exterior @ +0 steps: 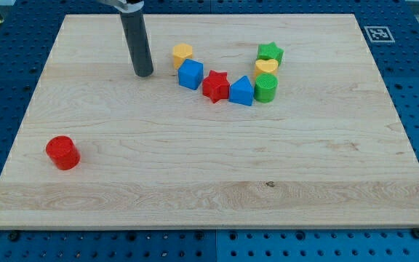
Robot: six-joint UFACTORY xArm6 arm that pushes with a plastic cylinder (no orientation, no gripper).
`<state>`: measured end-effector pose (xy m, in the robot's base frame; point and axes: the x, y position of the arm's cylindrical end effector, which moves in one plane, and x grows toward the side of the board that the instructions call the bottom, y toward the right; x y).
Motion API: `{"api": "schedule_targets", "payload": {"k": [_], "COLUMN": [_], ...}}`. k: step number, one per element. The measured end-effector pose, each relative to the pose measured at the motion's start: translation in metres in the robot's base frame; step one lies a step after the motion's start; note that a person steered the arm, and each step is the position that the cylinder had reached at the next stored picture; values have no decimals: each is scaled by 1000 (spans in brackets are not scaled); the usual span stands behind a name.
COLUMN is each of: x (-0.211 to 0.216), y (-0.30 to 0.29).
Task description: Move your arm parallel to the right of the red circle
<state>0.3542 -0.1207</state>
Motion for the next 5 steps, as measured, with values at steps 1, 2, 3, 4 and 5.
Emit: {"api": "schedule_targets", "payload": {"k": [1,2,3,4,5], "x": [12,14,18,32,33], "y": [0,-1,3,17,20]}}
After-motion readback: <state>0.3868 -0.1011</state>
